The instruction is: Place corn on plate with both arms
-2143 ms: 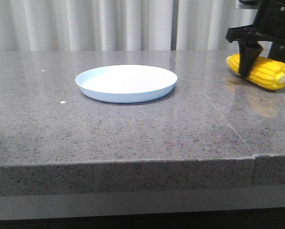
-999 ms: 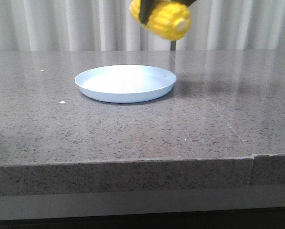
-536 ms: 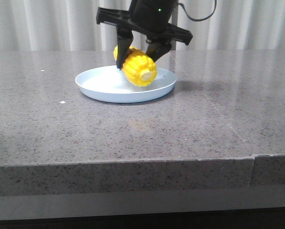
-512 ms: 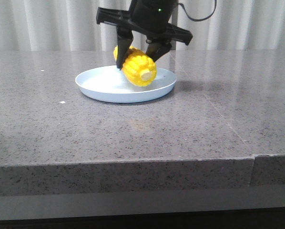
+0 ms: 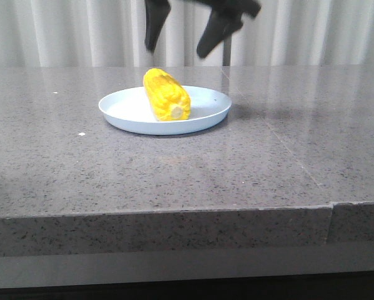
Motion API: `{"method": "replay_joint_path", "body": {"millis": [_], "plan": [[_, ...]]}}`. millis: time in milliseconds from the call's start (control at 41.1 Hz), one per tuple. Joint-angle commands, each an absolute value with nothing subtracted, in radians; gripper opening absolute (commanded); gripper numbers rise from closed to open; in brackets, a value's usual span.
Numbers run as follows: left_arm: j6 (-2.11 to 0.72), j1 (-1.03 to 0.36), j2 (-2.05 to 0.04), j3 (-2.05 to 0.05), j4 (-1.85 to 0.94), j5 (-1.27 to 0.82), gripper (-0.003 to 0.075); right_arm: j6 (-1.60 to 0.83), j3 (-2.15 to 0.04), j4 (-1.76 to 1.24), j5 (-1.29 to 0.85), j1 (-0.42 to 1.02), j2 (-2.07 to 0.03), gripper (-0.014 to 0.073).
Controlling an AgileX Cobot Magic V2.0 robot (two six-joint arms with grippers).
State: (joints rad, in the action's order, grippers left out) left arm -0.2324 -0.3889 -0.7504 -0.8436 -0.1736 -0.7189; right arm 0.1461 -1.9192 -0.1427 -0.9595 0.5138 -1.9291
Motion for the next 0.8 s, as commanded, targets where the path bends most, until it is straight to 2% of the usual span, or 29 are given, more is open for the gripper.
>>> {"method": "replay_joint_path", "body": {"millis": [0, 171, 779], "plan": [[-0.222, -0.387, -0.747, -0.870, -0.184, -0.649, 0.0396, 0.050, -1.946, -0.136, -0.969, 0.513, -1.789, 0.0603], [-0.222, -0.387, -0.747, -0.870, -0.184, -0.649, 0.0396, -0.011, -1.858, -0.107, -1.009, 0.513, -1.633, 0.0603], [-0.222, -0.387, -0.747, -0.870, -0.184, -0.649, 0.0396, -0.012, -1.260, -0.056, -0.987, 0.512, -0.947, 0.0603]]}}
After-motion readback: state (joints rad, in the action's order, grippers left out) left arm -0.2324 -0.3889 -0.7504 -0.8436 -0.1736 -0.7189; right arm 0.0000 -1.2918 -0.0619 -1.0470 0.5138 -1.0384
